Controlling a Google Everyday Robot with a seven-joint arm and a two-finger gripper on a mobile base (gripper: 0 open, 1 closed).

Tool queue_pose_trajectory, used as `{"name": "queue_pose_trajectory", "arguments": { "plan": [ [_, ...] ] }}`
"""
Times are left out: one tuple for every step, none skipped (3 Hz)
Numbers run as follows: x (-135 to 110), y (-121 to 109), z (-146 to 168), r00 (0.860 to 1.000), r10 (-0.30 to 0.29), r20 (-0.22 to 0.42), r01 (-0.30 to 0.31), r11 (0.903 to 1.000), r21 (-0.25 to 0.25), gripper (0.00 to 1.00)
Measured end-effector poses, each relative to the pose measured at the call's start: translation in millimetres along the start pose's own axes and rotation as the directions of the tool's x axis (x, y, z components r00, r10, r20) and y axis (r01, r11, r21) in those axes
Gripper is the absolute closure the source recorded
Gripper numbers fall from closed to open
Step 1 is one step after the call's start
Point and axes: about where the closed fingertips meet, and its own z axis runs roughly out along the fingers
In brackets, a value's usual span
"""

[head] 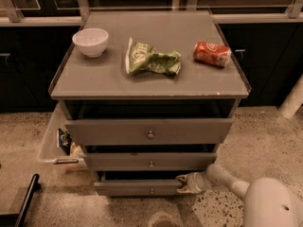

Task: Open bottom drawer

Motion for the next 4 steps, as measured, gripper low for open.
{"name": "queue_pose_trajectory", "arguments": {
  "plan": [
    [0.0,0.1,0.0,1.0,0.0,0.0,0.0,1.0,0.0,0.35],
    [5.8,14.3,2.7,0.999,0.021,0.025,-0.021,0.9997,-0.011,0.12],
    [13.3,39.6,-2.6,0.997,0.055,0.053,-0.054,0.9983,-0.023,0.14],
    [12.0,39.0,-4.3,0.997,0.056,0.053,-0.054,0.9983,-0.023,0.38]
  ]
}}
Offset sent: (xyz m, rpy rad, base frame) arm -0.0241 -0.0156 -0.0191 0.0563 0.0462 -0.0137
